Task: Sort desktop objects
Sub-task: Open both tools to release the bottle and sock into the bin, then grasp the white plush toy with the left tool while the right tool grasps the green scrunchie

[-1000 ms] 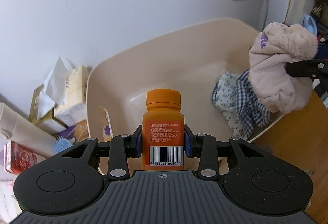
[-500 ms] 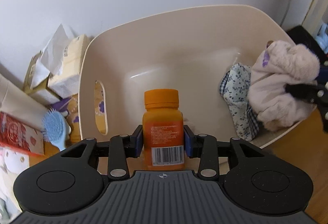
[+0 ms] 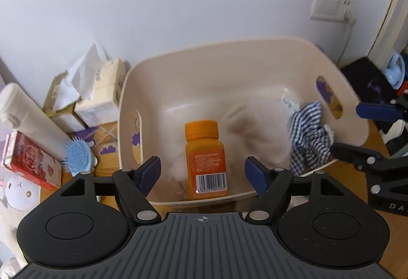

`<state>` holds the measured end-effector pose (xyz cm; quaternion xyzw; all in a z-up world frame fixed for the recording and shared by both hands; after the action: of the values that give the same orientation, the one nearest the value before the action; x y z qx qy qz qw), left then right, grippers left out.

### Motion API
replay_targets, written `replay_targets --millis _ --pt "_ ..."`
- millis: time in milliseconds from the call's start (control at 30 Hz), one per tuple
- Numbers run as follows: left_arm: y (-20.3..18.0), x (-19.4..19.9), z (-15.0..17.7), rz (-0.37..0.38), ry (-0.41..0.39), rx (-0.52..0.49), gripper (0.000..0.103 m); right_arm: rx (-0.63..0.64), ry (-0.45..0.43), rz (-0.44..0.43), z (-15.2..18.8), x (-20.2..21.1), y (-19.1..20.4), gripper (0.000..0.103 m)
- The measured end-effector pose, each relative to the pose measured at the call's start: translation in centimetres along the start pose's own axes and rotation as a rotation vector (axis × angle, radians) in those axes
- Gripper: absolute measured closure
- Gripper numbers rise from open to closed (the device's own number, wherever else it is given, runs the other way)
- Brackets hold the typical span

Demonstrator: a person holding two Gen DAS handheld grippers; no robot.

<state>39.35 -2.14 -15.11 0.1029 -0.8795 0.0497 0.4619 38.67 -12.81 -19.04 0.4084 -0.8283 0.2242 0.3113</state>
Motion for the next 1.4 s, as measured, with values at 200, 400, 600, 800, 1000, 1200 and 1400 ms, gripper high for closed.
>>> replay_targets --millis 200,400,600,800,1000,1200,1400 --pt "-0.8 2.7 0.3 0.021 -0.038 -0.022 0.025 -0.016 -0.012 0.041 0.4 2.0 0.2 0.026" --pt "-1.4 4.9 1.5 0.055 -0.064 -0.041 0.023 -0.032 -0.009 0.074 1.8 4.3 -0.1 0.017" --pt "-2.4 6.2 3.8 0.078 -0.064 -0.047 0.022 -0.014 -0.007 0.109 3.7 6.7 0.0 0.01" --pt "-3.2 6.6 6.7 0.091 -0.036 -0.059 0.022 0.008 -0.007 0.111 5.6 8.7 0.4 0.003" --pt "-3.4 6.4 9.5 0.093 0.011 -0.05 0.022 0.032 0.019 0.125 7.5 9.6 0.6 0.0" --pt "-2.8 5.9 11.5 0.082 0.043 -0.029 0.022 0.05 0.057 0.128 9.7 9.4 0.9 0.0" --pt "-2.6 5.0 13.0 0.071 0.081 -0.033 0.022 0.047 0.128 0.107 12.7 8.1 1.5 0.0"
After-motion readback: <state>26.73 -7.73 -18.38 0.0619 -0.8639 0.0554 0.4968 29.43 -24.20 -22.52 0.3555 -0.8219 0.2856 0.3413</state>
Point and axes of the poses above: each gripper's, at about its wrist camera, not at the fingertips, and x roughly against the way its jaws point, y to its left, z to its underside, the point moved 9 cm from there along -x, roughly the way its jaws point, and after that the axes turned 5 degrees about z, right-handed, at the moved point
